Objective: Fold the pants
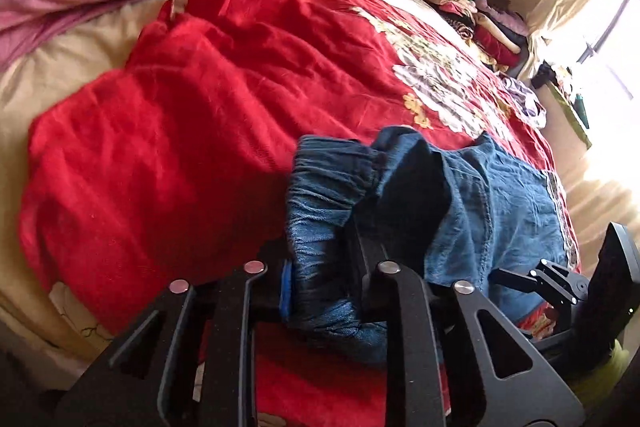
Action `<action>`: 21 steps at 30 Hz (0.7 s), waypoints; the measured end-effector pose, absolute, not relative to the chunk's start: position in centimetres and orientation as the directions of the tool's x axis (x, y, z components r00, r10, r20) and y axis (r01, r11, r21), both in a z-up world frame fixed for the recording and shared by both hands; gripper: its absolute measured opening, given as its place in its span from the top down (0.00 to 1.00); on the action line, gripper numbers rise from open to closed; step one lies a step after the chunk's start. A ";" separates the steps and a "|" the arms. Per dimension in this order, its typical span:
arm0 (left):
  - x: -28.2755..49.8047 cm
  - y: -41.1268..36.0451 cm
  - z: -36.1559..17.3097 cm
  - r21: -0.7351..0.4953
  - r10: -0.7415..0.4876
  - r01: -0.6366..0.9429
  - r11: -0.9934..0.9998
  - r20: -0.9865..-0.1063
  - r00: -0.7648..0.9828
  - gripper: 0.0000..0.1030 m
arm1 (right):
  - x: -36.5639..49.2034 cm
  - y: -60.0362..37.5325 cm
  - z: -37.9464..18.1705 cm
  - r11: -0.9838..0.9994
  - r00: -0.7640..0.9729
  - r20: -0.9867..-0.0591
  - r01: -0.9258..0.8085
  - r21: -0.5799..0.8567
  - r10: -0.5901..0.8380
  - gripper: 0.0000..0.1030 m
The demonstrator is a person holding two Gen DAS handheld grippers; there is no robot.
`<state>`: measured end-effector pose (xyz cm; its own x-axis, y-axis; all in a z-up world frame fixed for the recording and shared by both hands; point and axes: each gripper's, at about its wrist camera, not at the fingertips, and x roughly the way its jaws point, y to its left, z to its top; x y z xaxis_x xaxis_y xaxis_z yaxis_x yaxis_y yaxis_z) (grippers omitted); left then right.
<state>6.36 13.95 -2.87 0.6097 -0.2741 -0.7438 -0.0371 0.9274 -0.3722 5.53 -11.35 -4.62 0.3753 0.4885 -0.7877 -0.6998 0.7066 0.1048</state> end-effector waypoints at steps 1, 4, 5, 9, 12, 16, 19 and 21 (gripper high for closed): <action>6.4 14.4 -3.0 -0.379 -0.274 -0.048 0.924 -0.744 0.610 0.71 | 5.5 -11.4 -4.6 0.707 0.374 -0.788 -0.699 0.107 0.490 0.45; 5.4 15.5 -2.3 -0.428 -0.312 -0.039 0.903 -0.717 0.623 0.55 | 5.2 -11.7 -4.3 0.709 0.374 -0.784 -0.696 0.115 0.495 0.46; 4.9 15.6 -2.0 -0.431 -0.319 -0.031 0.902 -0.712 0.626 0.54 | 5.2 -11.9 -4.1 0.711 0.379 -0.779 -0.694 0.117 0.499 0.46; 1.7 16.1 -1.3 -0.431 -0.322 -0.023 0.902 -0.709 0.628 0.51 | 4.9 -12.7 -3.1 0.717 0.405 -0.754 -0.687 0.122 0.516 0.46; -0.4 15.8 -0.9 -0.406 -0.311 -0.010 0.914 -0.715 0.626 0.51 | 5.0 -13.4 -2.8 0.730 0.421 -0.748 -0.673 0.123 0.514 0.45; -1.6 14.5 -0.6 -0.335 -0.284 0.034 0.942 -0.735 0.616 0.55 | 5.2 -13.8 -2.9 0.736 0.421 -0.741 -0.661 0.144 0.523 0.46; -1.0 13.2 -1.4 -0.264 -0.247 0.058 0.963 -0.773 0.585 0.73 | 4.9 -13.8 -2.9 0.732 0.415 -0.740 -0.665 0.151 0.529 0.46; -0.3 12.3 -2.2 -0.229 -0.232 0.075 0.970 -0.797 0.557 0.82 | 4.7 -13.7 -2.8 0.728 0.417 -0.738 -0.669 0.146 0.531 0.45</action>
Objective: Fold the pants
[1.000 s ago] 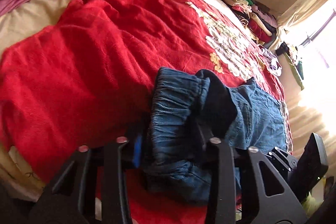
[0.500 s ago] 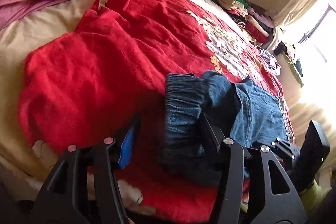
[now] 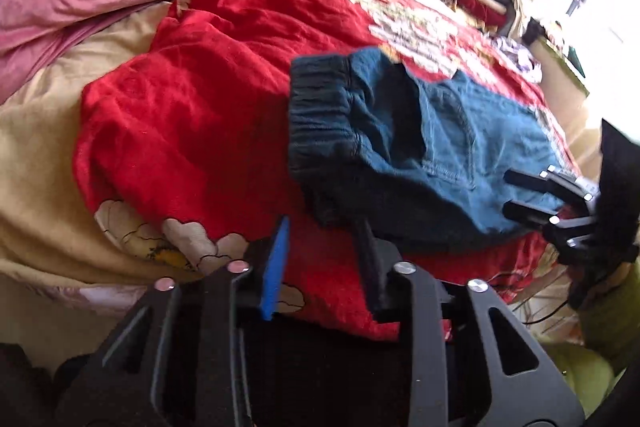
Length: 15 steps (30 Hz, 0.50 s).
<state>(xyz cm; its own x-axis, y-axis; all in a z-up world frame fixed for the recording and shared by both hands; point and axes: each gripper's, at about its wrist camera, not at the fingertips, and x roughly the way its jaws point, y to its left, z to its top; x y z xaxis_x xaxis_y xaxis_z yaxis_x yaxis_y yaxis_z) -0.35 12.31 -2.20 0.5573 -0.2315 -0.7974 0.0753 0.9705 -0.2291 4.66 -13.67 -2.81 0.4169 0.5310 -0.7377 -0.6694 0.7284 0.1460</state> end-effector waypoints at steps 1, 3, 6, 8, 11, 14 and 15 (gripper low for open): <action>0.0 11.9 -2.6 -0.206 -0.217 0.083 0.975 -0.808 0.547 0.82 | 4.6 -13.7 -2.7 0.727 0.417 -0.735 -0.671 0.148 0.534 0.45; 0.6 11.3 -3.1 -0.183 -0.204 0.094 0.979 -0.817 0.539 0.82 | 4.7 -13.8 -2.7 0.730 0.420 -0.735 -0.667 0.148 0.533 0.45; 1.3 11.0 -3.5 -0.195 -0.221 0.106 0.975 -0.812 0.540 0.83 | 4.8 -13.8 -2.8 0.735 0.421 -0.736 -0.661 0.152 0.531 0.45; 1.7 11.0 -3.7 -0.208 -0.234 0.111 0.972 -0.805 0.545 0.83 | 5.0 -13.7 -3.0 0.733 0.415 -0.738 -0.662 0.155 0.531 0.45; 2.0 11.1 -3.7 -0.249 -0.275 0.124 0.960 -0.779 0.564 0.89 | 5.3 -13.2 -3.1 0.727 0.407 -0.745 -0.669 0.151 0.529 0.45; 1.6 11.2 -3.1 -0.242 -0.266 0.121 0.963 -0.770 0.580 0.93 | 5.7 -12.4 -3.4 0.726 0.403 -0.760 -0.675 0.129 0.510 0.45; 1.3 11.3 -2.7 -0.239 -0.267 0.126 0.963 -0.768 0.582 0.95 | 5.7 -12.3 -3.2 0.721 0.399 -0.759 -0.680 0.132 0.515 0.45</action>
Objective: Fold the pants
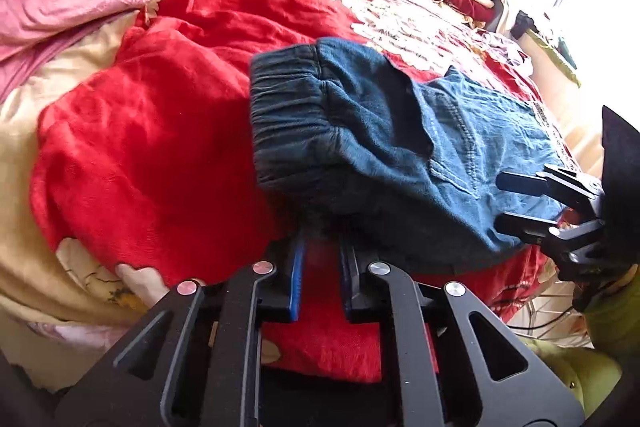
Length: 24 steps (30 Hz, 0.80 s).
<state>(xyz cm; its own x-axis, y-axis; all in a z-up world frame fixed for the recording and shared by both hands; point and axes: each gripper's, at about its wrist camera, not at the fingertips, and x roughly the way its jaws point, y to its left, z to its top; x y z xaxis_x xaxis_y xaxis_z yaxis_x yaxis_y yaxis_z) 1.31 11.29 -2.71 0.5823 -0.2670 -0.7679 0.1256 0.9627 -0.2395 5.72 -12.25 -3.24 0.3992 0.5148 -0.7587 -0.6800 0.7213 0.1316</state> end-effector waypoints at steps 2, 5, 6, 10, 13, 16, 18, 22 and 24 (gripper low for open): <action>0.7 11.6 -2.0 -0.206 -0.238 0.123 0.971 -0.762 0.602 0.99 | 5.5 -11.7 -2.8 0.704 0.394 -0.747 -0.697 0.138 0.536 0.45; 0.6 12.8 -2.3 -0.162 -0.169 0.067 0.984 -0.782 0.600 1.00 | 5.4 -10.8 -3.0 0.682 0.380 -0.746 -0.719 0.134 0.547 0.45; 0.7 13.2 -2.5 -0.170 -0.169 0.055 0.984 -0.789 0.590 1.00 | 5.5 -10.5 -3.4 0.683 0.375 -0.754 -0.719 0.130 0.539 0.45; 0.0 14.6 -2.0 -0.207 -0.180 0.025 0.978 -0.776 0.605 1.00 | 5.8 -10.2 -5.1 0.696 0.354 -0.788 -0.706 0.129 0.504 0.45; -0.5 15.1 -0.1 -0.200 -0.157 0.008 0.980 -0.748 0.645 1.00 | 5.5 -10.1 -5.3 0.702 0.357 -0.788 -0.701 0.128 0.501 0.44; -0.4 14.2 2.1 -0.189 -0.160 0.031 0.981 -0.718 0.678 1.00 | 5.2 -10.2 -5.1 0.691 0.346 -0.789 -0.711 0.132 0.507 0.44; 0.2 12.8 3.4 -0.186 -0.183 0.071 0.980 -0.700 0.690 0.93 | 4.9 -11.2 -3.9 0.691 0.362 -0.763 -0.707 0.151 0.536 0.46; 2.3 8.5 4.8 -0.163 -0.240 0.177 0.971 -0.689 0.684 0.72 | 5.3 -14.8 -1.3 0.750 0.465 -0.704 -0.645 0.145 0.536 0.46; 3.9 5.7 4.5 -0.161 -0.284 0.243 0.957 -0.701 0.654 0.71 | 6.0 -16.3 -0.8 0.782 0.503 -0.698 -0.608 0.133 0.510 0.45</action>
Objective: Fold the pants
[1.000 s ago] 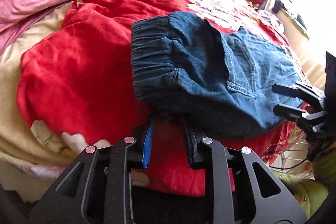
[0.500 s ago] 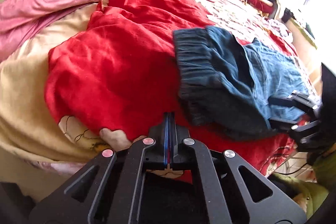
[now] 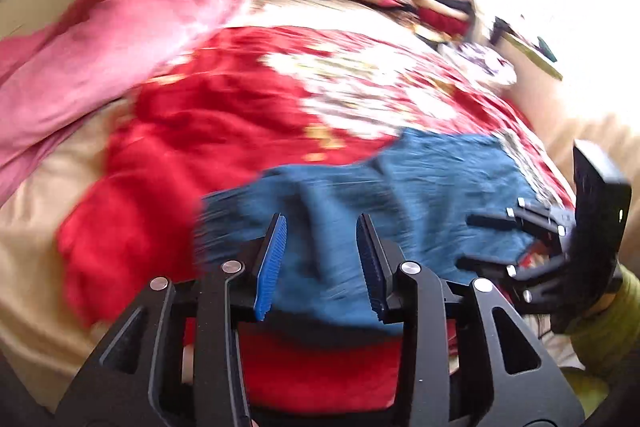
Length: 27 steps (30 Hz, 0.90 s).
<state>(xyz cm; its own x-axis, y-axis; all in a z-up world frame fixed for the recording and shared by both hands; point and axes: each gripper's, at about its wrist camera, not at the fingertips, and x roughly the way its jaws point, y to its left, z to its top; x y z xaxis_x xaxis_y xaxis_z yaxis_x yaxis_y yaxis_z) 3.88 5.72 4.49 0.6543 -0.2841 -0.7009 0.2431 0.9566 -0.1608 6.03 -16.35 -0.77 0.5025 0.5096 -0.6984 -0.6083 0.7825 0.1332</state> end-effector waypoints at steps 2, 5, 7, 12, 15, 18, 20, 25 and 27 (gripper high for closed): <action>5.4 3.4 3.4 -0.161 -0.304 0.276 0.947 -0.722 0.621 0.69 | 7.0 -18.1 -0.7 0.823 0.533 -0.708 -0.554 0.124 0.464 0.45; 7.6 0.6 0.6 -0.121 -0.267 0.277 0.953 -0.766 0.585 0.53 | 8.4 -20.3 -1.1 0.865 0.552 -0.727 -0.488 0.115 0.408 0.45; 7.9 0.0 -1.0 -0.053 -0.198 0.257 0.965 -0.791 0.578 0.53 | 9.0 -21.4 -1.8 0.881 0.551 -0.744 -0.461 0.108 0.379 0.41; 8.0 1.4 -3.1 -0.010 -0.135 0.216 0.976 -0.807 0.575 0.53 | 9.7 -24.3 -4.2 0.934 0.546 -0.806 -0.356 0.025 0.229 0.28; 8.1 3.3 -3.6 -0.081 -0.182 0.199 0.977 -0.805 0.564 0.61 | 9.5 -26.0 -5.2 0.942 0.537 -0.810 -0.332 0.053 0.235 0.28; 8.3 4.4 -3.9 -0.149 -0.227 0.180 0.972 -0.795 0.562 0.67 | 9.1 -27.0 -5.4 0.945 0.542 -0.802 -0.318 0.079 0.250 0.28; 8.2 4.8 -3.8 -0.188 -0.251 0.169 0.968 -0.786 0.565 0.68 | 9.1 -27.0 -5.6 0.946 0.547 -0.801 -0.315 0.073 0.244 0.28; 6.6 4.2 -1.1 -0.211 -0.261 0.154 0.965 -0.771 0.581 0.41 | 8.1 -27.8 -3.3 0.945 0.579 -0.768 -0.310 0.105 0.275 0.28; 5.9 3.6 0.2 -0.176 -0.240 0.164 0.971 -0.762 0.601 0.40 | 7.2 -28.8 -2.1 0.948 0.603 -0.747 -0.295 0.115 0.279 0.28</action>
